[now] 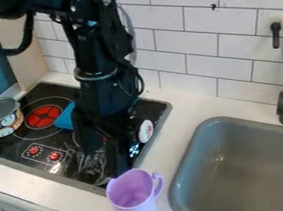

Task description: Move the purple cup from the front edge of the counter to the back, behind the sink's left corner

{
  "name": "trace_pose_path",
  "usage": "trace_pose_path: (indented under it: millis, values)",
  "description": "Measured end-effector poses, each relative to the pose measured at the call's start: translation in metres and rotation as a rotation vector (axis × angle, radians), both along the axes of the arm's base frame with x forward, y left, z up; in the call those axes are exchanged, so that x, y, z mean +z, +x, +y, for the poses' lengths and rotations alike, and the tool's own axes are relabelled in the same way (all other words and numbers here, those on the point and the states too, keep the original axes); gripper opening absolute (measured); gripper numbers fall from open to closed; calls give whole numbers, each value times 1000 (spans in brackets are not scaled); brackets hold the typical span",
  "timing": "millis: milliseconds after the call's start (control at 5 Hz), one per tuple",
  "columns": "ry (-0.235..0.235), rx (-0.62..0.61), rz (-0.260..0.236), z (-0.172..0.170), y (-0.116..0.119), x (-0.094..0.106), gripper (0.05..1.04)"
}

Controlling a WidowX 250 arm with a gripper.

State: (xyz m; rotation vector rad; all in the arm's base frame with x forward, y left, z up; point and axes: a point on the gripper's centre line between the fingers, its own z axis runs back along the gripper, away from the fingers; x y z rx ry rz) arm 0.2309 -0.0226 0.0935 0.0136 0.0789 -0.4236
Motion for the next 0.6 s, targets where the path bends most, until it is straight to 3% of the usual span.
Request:
trace_pose_path:
  millis: [200,600]
  values:
    - [-4,3,3,-4,0,-2,1001]
    - [-18,10,45,-8,2,-26,1001]
